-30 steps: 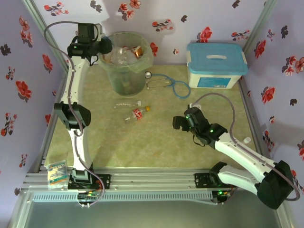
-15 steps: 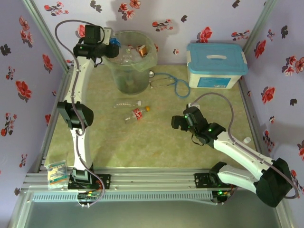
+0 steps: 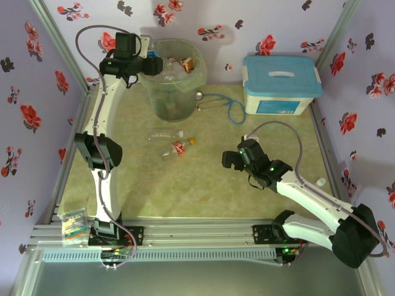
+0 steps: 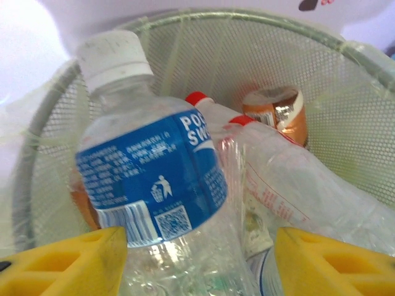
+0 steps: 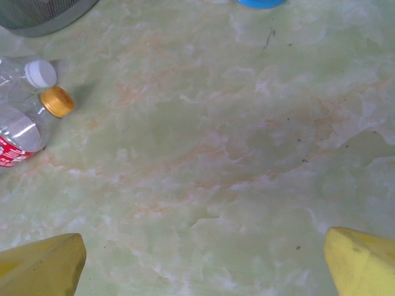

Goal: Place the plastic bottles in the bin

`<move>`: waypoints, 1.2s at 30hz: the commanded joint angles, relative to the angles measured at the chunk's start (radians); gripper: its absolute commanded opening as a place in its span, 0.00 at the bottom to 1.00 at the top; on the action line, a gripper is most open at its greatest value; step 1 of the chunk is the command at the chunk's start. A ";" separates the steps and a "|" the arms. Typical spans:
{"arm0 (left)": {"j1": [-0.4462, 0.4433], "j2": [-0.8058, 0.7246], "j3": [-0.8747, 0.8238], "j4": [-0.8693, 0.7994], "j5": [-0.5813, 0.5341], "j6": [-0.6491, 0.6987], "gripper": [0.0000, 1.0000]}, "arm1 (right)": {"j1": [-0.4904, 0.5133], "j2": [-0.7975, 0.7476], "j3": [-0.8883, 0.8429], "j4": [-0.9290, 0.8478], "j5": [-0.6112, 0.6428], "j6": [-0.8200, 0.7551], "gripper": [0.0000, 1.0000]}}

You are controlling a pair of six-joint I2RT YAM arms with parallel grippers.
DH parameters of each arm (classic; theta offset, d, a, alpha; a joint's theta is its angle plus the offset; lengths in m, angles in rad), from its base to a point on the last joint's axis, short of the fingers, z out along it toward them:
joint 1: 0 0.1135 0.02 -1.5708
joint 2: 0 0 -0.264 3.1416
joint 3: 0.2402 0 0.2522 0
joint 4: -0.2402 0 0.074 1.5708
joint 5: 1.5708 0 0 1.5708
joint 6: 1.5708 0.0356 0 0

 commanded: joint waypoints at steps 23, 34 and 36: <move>-0.017 0.040 -0.106 -0.111 -0.117 0.148 0.30 | 0.016 0.043 0.004 0.040 -0.030 0.033 0.99; -0.010 -0.102 -0.249 -0.114 -0.164 0.184 0.29 | 0.041 0.109 0.045 0.061 -0.047 0.020 0.99; -0.009 -0.095 -0.200 -0.114 -0.165 0.179 0.34 | 0.043 0.113 0.048 0.065 -0.051 0.022 0.99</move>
